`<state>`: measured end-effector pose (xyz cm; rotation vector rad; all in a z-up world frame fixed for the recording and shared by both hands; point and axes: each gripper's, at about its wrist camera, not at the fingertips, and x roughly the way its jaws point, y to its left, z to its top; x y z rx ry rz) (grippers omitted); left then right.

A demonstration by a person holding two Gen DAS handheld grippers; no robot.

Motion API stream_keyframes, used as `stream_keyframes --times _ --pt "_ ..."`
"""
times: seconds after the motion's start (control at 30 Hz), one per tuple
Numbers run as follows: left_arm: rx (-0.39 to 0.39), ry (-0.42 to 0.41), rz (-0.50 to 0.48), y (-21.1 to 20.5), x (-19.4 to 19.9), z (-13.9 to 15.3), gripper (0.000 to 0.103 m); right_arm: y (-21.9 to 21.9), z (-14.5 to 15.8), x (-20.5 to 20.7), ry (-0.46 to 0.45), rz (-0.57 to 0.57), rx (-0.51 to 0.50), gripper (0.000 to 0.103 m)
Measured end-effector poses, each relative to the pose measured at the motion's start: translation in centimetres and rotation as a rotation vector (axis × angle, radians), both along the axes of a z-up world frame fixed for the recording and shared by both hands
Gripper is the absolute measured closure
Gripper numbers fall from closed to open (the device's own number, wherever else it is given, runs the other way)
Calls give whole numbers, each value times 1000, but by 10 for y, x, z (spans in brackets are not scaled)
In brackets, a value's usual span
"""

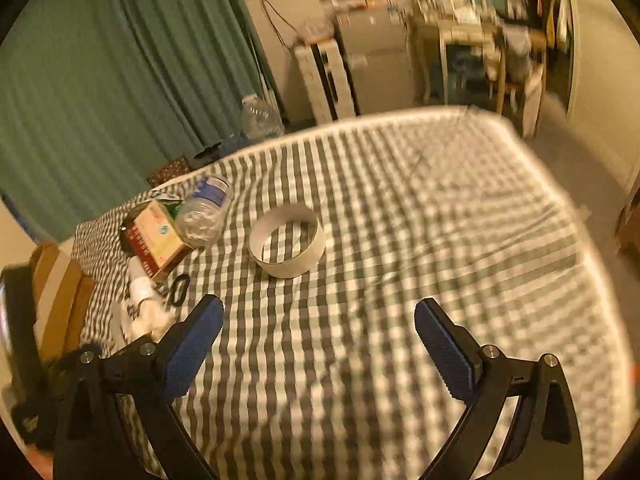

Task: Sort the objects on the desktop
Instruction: 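Grasp the white cloth with the left tool while the right tool grasps the tape roll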

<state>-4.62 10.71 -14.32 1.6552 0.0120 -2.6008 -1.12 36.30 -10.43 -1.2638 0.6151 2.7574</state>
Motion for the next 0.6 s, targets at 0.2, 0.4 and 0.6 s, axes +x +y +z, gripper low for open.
stream_keyframes --times 0.2,0.4,0.6 --pt "-51 -60 102 -4 -10 -30 0 -24 -28 -68 -88 151 46 6" --pt "-144 0 37 24 -15 -34 0 -43 -49 -105 -155 184 210 6" --pt "-81 43 -28 26 -7 -37 17 -52 -73 -124 -178 178 244 6"
